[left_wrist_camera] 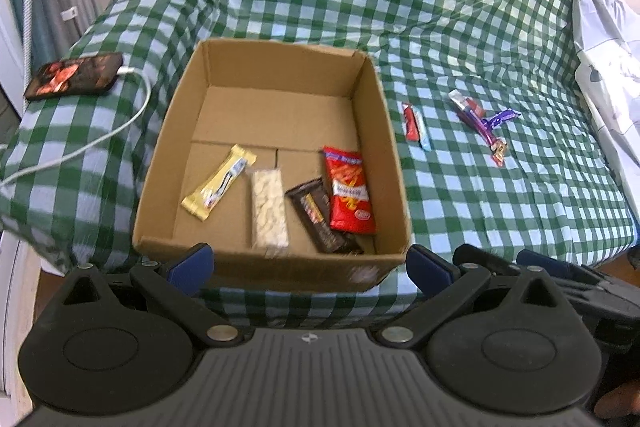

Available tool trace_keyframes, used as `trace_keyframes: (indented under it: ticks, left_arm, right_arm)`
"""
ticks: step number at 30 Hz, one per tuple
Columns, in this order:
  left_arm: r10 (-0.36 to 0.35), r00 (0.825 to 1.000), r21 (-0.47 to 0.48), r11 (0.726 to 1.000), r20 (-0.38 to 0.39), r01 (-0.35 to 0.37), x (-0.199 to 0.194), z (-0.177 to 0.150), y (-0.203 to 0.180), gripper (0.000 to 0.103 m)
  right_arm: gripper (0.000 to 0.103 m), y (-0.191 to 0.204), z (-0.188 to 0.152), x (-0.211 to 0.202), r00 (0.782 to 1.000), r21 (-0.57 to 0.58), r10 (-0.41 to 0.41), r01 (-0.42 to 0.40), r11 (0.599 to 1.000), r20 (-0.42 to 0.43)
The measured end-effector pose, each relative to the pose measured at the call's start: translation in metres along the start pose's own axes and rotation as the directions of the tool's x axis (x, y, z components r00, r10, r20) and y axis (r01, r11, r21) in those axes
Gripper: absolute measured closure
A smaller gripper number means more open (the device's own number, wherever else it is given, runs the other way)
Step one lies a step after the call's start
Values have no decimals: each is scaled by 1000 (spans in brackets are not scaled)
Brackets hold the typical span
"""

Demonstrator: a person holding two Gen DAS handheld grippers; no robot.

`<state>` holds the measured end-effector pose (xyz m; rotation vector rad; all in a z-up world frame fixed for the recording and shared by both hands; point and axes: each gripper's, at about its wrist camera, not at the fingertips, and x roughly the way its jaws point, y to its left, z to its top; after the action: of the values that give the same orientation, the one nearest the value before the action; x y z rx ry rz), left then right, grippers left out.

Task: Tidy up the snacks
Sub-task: 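Move both tools toward the loose snacks beside the box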

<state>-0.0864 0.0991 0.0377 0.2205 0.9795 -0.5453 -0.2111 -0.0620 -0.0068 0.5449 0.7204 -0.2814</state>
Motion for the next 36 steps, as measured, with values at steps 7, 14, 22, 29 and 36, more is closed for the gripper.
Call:
trace_keyframes:
  ticks: [7, 14, 22, 29, 36]
  left_arm:
    - [-4, 1000, 43, 999, 1, 4, 13, 27, -22, 1]
    - [-37, 999, 100, 994, -12, 38, 41, 65, -65, 0]
    - [-63, 997, 203, 977, -47, 72, 103, 113, -139, 0]
    - [-62, 989, 217, 972, -138, 91, 178, 141, -184, 0]
    - [-35, 975, 212, 974, -220, 82, 257, 163, -208, 0]
  right_arm:
    - [7, -19, 21, 1, 999, 24, -14, 13, 1000, 45]
    - [6, -64, 45, 7, 992, 84, -84, 76, 994, 92]
    - [6, -127, 76, 16, 976, 138, -179, 162, 977, 122]
    - [6, -186, 102, 44, 961, 140, -241, 222, 965, 137]
    - [6, -230, 125, 97, 951, 91, -276, 266, 960, 136]
